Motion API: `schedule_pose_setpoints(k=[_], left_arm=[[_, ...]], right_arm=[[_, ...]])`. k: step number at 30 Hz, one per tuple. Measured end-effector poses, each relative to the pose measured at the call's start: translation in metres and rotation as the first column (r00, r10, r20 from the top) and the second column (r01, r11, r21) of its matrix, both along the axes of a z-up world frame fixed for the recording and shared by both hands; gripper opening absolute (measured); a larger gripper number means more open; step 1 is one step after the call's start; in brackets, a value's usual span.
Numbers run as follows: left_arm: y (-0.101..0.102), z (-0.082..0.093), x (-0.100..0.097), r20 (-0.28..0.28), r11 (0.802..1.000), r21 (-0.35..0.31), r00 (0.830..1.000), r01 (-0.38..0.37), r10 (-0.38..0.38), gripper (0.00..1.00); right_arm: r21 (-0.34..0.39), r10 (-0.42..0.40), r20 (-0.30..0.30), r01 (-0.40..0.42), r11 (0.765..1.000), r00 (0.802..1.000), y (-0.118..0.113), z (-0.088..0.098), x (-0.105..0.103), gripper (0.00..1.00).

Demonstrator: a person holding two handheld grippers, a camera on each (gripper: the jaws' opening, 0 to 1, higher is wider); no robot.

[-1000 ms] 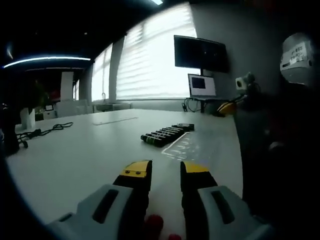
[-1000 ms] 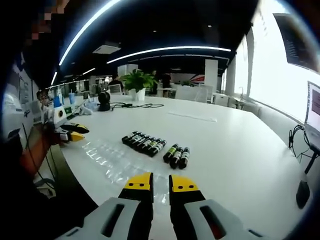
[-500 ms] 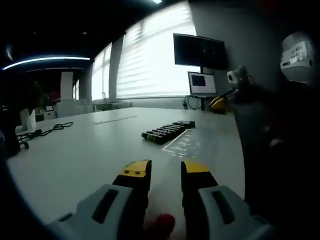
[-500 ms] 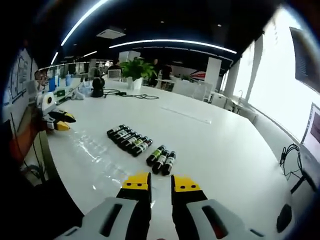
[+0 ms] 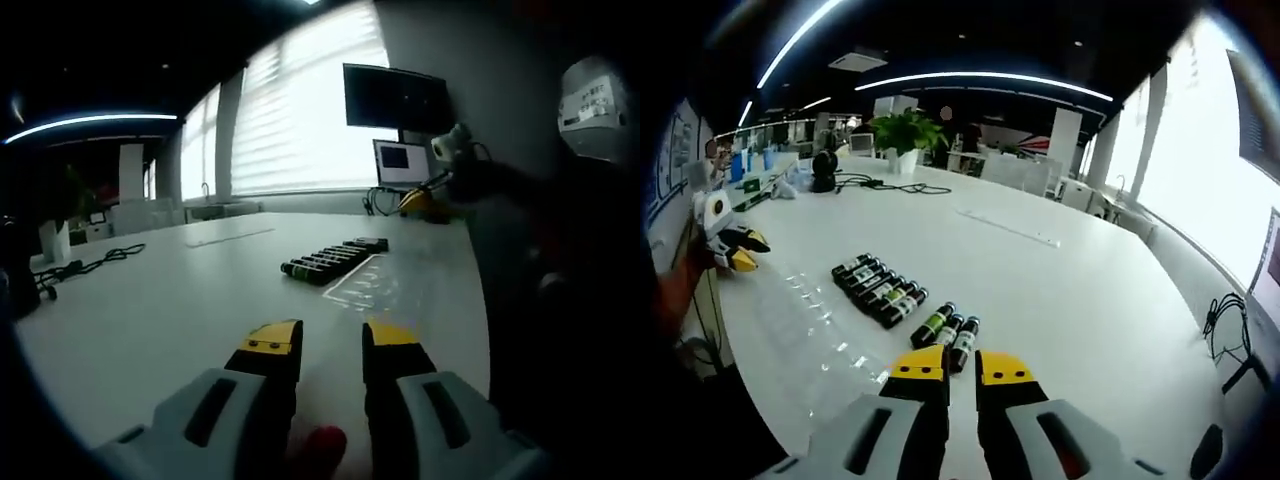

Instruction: Grip medicine bottles put into box

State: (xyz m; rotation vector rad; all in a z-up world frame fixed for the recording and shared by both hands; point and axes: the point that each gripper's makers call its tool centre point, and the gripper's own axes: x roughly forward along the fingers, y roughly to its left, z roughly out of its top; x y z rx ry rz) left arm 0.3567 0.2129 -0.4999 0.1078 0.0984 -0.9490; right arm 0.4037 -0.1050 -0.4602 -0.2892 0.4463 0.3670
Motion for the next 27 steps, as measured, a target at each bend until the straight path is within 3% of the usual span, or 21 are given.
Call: schedule_pose_setpoints(k=[6,10,27], left_arm=[[0.001,0.002,0.000,0.003,1.000,-0.010,1.000,0.001,-0.001,0.18],[0.001,0.002,0.000,-0.001,1.000,-0.020,1.000,0.003,-0.003,0.18],[0.001,0.004,0.000,0.008,1.000,-0.027,1.000,0.003,-0.003,0.18]], right_arm=[[0.057,-0.028,-0.018,0.029,0.998,0.999,-0.002,-0.002,0.007,0.03],[0.038,-0.026,-0.022,0.027,0.999,0.999,-0.004,-0.001,0.011,0.04],[-0.016,-0.012,-0.173,0.009,1.000,0.985,0.003,-0.036,0.033,0.06]])
